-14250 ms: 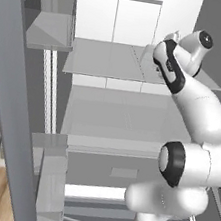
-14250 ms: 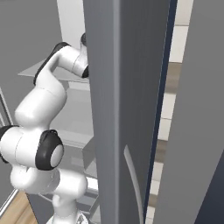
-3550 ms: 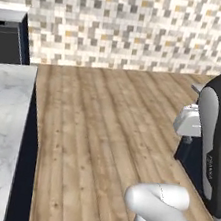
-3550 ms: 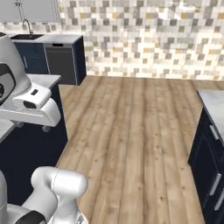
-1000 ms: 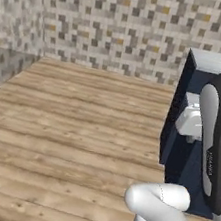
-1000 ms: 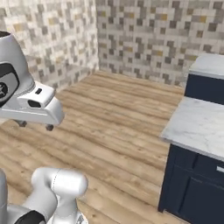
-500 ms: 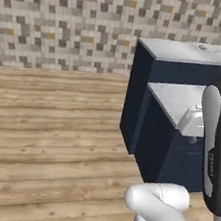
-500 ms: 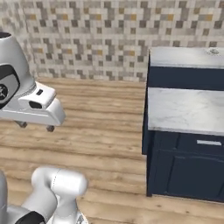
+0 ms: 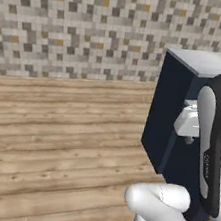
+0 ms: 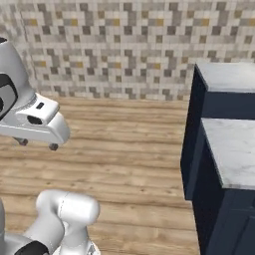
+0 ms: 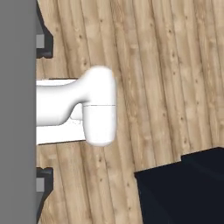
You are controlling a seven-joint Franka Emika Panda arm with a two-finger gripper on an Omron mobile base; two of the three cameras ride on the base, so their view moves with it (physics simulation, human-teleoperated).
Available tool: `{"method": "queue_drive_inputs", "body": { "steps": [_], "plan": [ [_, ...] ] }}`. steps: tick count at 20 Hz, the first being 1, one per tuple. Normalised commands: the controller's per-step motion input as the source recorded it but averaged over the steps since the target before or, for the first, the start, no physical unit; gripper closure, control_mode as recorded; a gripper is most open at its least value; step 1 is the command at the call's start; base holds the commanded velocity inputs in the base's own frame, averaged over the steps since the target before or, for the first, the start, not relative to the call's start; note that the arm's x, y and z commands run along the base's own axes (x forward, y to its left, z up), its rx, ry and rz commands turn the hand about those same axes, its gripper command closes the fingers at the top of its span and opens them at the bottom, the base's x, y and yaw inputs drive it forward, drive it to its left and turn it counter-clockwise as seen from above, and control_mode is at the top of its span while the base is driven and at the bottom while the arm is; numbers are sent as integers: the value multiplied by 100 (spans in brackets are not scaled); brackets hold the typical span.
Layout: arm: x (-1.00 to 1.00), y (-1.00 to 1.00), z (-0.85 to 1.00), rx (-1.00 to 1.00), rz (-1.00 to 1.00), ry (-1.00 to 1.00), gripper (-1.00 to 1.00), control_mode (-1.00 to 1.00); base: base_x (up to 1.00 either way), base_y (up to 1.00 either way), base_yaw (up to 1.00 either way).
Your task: Place two dumplings into each of the tupperware containers and then place the containers in the fridge.
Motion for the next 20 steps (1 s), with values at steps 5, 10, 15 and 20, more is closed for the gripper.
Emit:
{"method": "queue_drive_inputs", "body": {
  "steps": [5,10,15,20],
  "plan": [
    [0,0,0,0,0,0,-100,100,100,97,-2],
    [0,0,0,0,0,0,-100,100,100,100,0],
    [0,0,0,0,0,0,-100,100,100,100,-1],
    [0,0,0,0,0,0,-100,100,100,92,-6]
  ]
}}
